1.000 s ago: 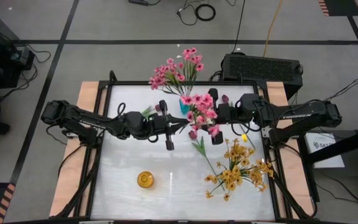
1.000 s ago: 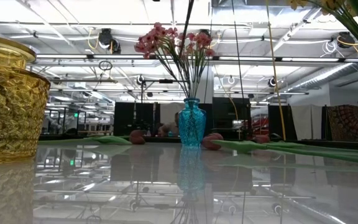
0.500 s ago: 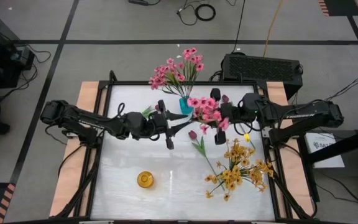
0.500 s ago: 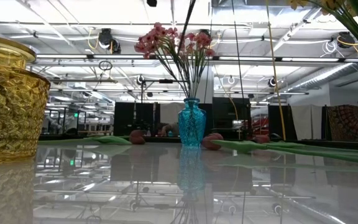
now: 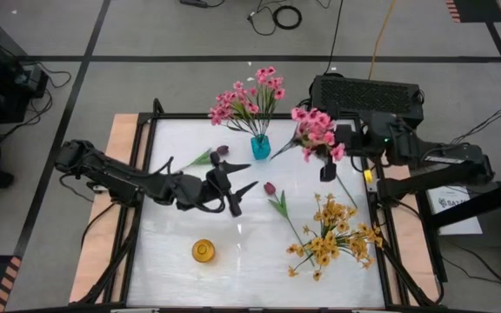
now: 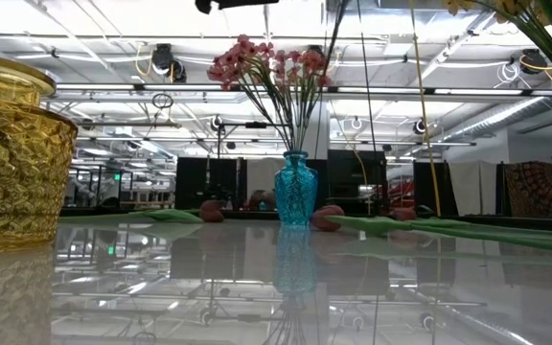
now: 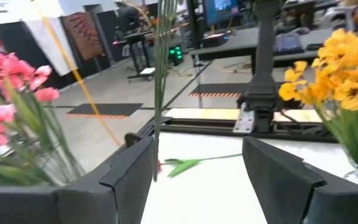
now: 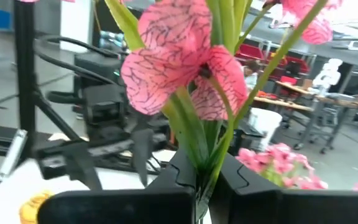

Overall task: Sort flowers into vase by color
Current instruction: Put the top pink flowers into the blue vase

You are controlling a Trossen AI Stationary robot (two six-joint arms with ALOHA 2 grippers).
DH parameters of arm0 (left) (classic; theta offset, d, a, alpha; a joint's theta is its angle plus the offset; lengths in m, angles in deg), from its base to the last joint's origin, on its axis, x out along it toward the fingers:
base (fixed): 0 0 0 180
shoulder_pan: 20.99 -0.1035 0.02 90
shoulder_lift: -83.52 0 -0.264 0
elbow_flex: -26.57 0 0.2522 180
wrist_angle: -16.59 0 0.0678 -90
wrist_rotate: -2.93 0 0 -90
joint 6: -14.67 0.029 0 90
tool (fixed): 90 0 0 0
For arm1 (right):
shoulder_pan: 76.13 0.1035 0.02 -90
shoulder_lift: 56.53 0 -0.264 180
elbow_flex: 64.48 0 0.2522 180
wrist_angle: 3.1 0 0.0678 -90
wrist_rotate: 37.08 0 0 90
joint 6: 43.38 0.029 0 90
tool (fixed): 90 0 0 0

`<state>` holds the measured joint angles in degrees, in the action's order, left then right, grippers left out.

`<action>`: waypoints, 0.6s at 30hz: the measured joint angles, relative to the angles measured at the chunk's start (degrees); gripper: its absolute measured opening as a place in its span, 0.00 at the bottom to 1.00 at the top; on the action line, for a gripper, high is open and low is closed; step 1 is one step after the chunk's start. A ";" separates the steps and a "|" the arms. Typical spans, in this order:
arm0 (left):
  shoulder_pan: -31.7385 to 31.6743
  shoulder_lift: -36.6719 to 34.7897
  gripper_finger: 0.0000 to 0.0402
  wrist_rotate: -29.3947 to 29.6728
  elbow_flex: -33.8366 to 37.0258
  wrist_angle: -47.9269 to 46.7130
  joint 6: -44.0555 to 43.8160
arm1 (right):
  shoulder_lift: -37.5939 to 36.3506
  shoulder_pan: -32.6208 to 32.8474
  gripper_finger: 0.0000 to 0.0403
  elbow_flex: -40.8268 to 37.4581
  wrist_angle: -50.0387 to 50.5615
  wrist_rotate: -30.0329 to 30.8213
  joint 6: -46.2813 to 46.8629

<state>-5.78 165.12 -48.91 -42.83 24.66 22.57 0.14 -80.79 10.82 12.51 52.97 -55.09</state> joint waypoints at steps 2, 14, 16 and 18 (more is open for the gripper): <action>0.72 0.00 0.62 1.80 0.00 -0.11 -0.02 | 0.51 -1.17 0.01 -0.02 -0.21 -0.04 -0.98; 0.51 -0.02 0.62 1.75 0.00 -5.09 -3.24 | 10.66 -8.90 0.01 -0.11 -5.90 -5.11 -6.95; 0.53 -0.02 0.62 1.72 0.00 -7.65 -4.53 | 11.51 -10.37 0.01 -0.11 -6.26 -6.38 -6.63; 0.54 -0.02 0.62 1.74 0.00 -9.57 -4.85 | 11.64 -11.84 0.01 -0.11 -6.68 -7.51 -6.53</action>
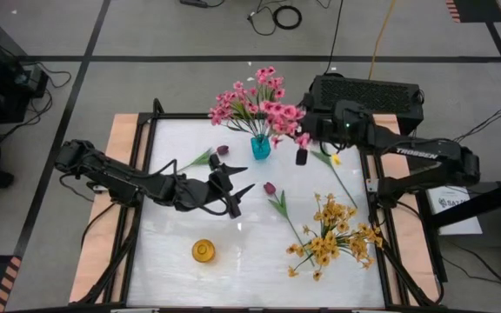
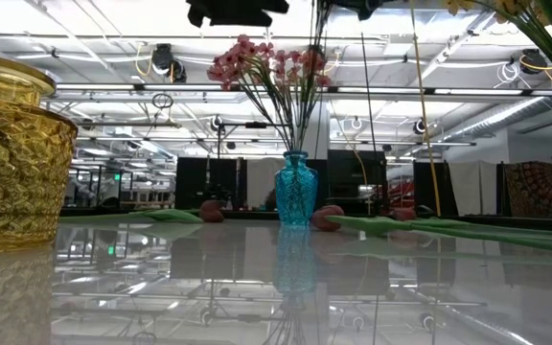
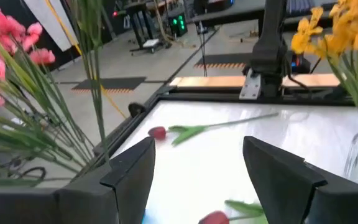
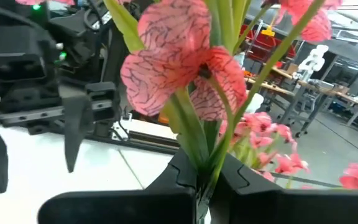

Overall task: Sort flowers into vase by color
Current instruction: Put the top pink flowers into the blue vase

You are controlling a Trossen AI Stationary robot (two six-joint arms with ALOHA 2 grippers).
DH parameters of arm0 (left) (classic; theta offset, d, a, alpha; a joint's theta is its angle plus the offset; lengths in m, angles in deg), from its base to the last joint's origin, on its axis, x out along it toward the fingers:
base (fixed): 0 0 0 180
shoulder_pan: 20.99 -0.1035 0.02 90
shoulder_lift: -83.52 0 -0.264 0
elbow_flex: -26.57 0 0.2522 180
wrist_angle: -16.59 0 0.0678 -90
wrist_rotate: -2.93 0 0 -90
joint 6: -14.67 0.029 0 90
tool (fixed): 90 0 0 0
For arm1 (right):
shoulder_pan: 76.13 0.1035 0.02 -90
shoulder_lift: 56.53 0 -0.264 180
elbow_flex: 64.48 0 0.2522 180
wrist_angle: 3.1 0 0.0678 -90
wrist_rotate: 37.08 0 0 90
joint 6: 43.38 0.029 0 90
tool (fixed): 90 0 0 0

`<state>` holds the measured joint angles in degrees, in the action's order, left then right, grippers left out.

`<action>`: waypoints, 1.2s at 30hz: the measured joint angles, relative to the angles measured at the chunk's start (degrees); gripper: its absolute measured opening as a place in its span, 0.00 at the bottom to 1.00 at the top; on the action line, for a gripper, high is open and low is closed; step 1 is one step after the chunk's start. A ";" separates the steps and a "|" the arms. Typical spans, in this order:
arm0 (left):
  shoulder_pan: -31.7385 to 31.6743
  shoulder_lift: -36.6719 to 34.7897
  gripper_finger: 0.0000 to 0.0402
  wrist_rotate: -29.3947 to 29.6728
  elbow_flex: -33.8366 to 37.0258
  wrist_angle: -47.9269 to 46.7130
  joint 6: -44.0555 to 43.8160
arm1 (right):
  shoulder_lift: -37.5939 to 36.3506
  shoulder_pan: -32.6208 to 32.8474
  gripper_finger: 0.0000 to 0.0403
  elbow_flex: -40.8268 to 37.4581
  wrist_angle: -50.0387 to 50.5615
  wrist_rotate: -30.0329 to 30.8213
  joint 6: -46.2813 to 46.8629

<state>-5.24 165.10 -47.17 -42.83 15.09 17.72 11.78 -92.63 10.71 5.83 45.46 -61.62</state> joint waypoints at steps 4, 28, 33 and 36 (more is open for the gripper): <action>0.02 0.00 0.62 0.00 0.00 -1.01 -1.27 | -0.02 -2.65 0.01 0.02 -0.79 -1.25 0.29; 0.02 0.00 0.62 0.00 0.00 -0.32 -1.20 | 3.35 -7.92 0.01 -7.28 -11.67 -6.47 4.07; 0.02 0.00 0.62 0.00 0.00 -0.37 -1.18 | 5.22 -7.92 0.01 -7.23 -11.61 -6.41 4.18; -0.01 0.00 0.62 0.00 0.00 -0.39 -1.18 | 6.38 -7.92 0.02 -7.23 -11.64 -6.40 4.74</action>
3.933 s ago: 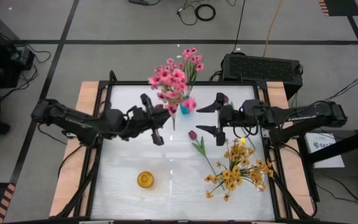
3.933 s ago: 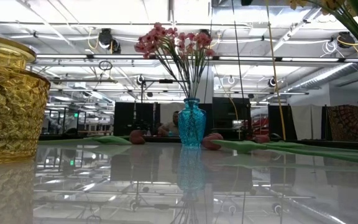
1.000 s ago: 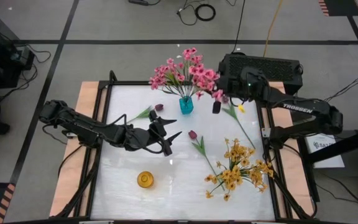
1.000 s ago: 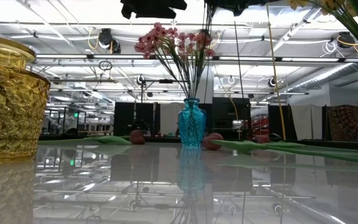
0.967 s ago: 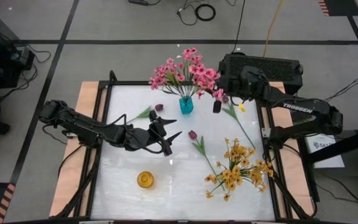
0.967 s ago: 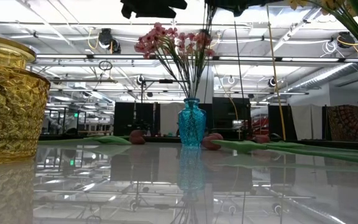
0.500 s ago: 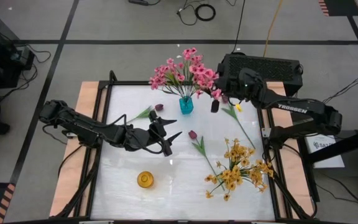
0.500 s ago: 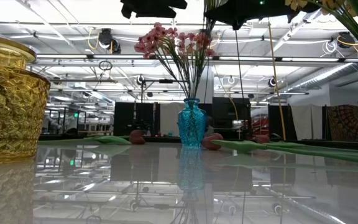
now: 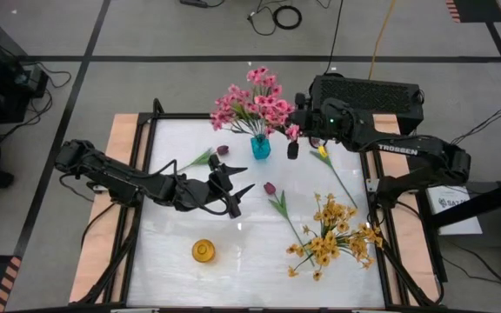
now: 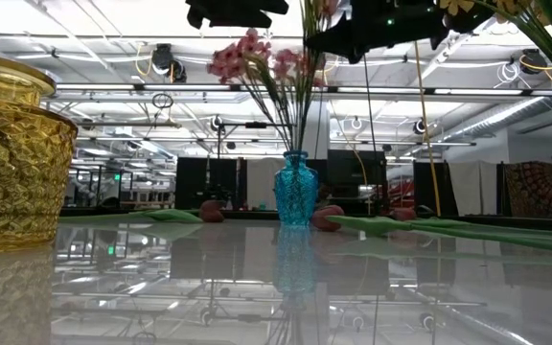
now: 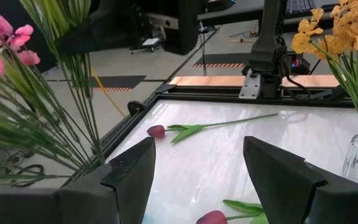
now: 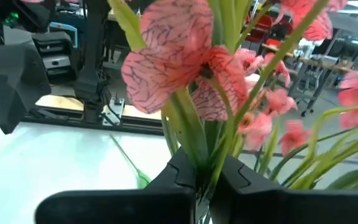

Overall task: Sort flowers into vase by color
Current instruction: Put the top pink flowers into the blue vase

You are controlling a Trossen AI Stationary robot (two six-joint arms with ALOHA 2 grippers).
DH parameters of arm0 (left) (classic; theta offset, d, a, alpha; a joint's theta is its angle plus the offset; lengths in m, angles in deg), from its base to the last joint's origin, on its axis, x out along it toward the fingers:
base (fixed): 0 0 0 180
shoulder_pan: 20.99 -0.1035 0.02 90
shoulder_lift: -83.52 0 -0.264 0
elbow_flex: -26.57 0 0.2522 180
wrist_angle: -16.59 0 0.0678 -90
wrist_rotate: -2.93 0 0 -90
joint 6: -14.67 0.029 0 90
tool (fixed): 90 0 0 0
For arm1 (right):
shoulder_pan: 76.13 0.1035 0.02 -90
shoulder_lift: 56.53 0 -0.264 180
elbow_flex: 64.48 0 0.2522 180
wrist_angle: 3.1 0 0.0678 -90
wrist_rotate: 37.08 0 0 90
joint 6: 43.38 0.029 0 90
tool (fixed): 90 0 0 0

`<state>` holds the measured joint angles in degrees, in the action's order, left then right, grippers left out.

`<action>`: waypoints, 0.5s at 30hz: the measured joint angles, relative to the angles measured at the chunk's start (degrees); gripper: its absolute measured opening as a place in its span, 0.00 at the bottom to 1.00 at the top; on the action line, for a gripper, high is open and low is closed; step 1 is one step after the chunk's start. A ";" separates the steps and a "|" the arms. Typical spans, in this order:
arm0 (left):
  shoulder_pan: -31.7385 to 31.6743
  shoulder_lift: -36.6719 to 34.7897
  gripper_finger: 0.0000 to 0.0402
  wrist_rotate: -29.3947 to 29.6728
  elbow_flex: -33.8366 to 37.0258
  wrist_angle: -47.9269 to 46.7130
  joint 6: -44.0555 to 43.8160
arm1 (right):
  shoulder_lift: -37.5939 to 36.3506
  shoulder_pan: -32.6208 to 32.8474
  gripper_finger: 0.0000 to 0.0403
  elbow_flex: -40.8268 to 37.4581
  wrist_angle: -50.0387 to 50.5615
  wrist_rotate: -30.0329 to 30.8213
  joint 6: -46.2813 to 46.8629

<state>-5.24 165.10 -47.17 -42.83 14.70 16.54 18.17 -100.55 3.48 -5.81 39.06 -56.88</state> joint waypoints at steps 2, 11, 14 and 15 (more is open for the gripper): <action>0.00 0.00 0.62 0.00 0.00 -0.01 0.00 | 0.63 0.00 0.04 0.00 0.04 0.31 0.52; 0.00 0.00 0.62 0.00 0.00 -0.30 -0.07 | 1.83 0.00 0.17 0.00 2.80 3.71 0.42; 0.00 0.00 0.62 0.00 0.00 -0.35 -0.17 | 1.74 -0.02 0.24 0.00 5.53 6.00 -0.57; -0.02 0.00 0.62 0.01 0.00 -0.36 -0.59 | 1.61 0.00 0.26 0.00 6.56 7.04 -0.71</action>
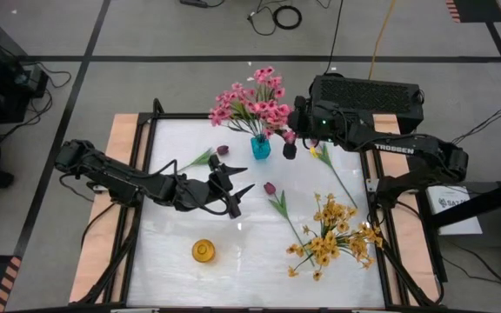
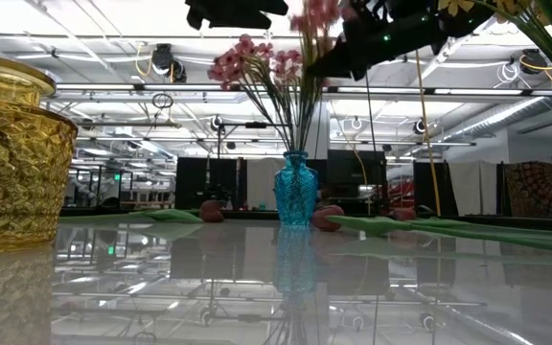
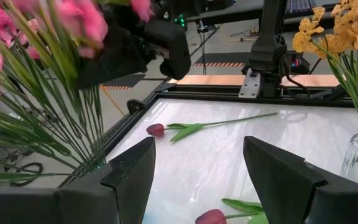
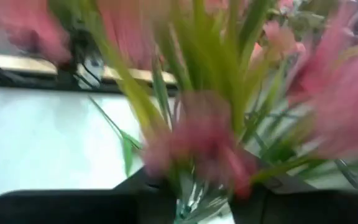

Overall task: Sort flowers into vase by color
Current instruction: Put the top pink flowers into the blue vase, then put the top left dark red tulip into the yellow vase

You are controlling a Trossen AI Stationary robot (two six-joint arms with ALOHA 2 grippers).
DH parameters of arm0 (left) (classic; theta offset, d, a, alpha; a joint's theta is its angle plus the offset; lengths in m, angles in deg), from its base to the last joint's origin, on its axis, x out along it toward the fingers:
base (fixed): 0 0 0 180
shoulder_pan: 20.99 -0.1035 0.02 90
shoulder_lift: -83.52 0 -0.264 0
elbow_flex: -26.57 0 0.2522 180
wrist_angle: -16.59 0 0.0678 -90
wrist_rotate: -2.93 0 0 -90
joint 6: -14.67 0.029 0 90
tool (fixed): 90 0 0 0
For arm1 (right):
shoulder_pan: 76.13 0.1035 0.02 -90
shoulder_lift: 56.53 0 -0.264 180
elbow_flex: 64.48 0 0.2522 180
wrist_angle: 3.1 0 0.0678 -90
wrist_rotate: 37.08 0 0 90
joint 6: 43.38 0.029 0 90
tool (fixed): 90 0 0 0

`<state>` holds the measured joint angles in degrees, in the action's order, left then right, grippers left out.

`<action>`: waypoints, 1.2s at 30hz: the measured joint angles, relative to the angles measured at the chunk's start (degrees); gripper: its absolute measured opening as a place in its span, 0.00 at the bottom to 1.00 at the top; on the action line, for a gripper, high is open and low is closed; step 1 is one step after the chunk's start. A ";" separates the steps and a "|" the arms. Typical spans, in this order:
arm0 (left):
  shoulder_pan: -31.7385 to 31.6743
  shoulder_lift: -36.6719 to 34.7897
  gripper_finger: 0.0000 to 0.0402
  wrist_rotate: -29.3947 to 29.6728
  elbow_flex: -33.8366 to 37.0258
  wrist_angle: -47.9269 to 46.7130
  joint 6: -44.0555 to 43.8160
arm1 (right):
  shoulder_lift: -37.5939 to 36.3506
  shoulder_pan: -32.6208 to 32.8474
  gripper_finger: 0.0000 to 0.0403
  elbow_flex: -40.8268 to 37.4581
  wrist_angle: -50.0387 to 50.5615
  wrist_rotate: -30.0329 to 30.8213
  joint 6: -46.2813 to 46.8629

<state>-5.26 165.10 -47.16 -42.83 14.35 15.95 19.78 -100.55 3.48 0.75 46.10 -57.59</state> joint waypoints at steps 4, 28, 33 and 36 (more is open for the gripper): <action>-0.35 0.00 0.62 -0.01 0.00 -0.04 -0.99 | -0.44 -0.36 0.38 0.04 2.48 1.20 0.04; -3.07 0.00 0.62 15.17 -0.06 -31.49 -8.29 | -28.01 -1.19 0.75 0.11 34.85 0.98 7.37; -8.99 0.02 0.62 7.36 0.25 -48.90 -26.63 | -35.42 -0.11 0.75 0.11 38.01 0.96 10.49; -12.24 0.00 0.62 4.07 2.07 -52.42 -30.83 | -38.73 0.76 0.75 0.11 40.09 0.98 13.90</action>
<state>-17.50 165.10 -43.09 -40.76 -38.08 -14.88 -18.95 -99.79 3.59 40.84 47.07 -43.68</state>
